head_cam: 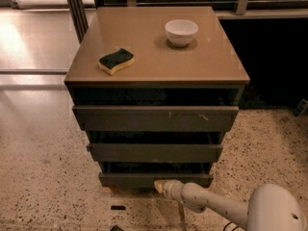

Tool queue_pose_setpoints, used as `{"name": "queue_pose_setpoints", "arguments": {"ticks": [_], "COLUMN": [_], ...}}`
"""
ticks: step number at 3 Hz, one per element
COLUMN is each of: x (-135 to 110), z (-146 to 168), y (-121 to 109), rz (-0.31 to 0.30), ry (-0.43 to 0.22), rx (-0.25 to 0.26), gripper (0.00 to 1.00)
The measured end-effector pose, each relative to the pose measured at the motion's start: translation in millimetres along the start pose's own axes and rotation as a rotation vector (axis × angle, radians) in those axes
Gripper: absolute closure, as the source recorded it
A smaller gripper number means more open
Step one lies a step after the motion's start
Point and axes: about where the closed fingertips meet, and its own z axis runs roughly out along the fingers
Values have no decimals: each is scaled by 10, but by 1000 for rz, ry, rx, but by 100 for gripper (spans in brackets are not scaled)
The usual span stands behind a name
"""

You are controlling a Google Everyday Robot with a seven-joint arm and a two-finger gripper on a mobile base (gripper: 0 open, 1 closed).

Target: Close bottom drawer

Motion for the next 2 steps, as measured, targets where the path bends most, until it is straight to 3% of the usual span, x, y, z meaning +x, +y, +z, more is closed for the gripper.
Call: {"name": "queue_pose_setpoints", "arguments": {"ticks": [1, 2], "x": [-416, -416], "z": [352, 352], "y": [-10, -10], "rz": [-63, -63], "ry": [-36, -36], "rx": [-18, -18], "gripper": [100, 100]}}
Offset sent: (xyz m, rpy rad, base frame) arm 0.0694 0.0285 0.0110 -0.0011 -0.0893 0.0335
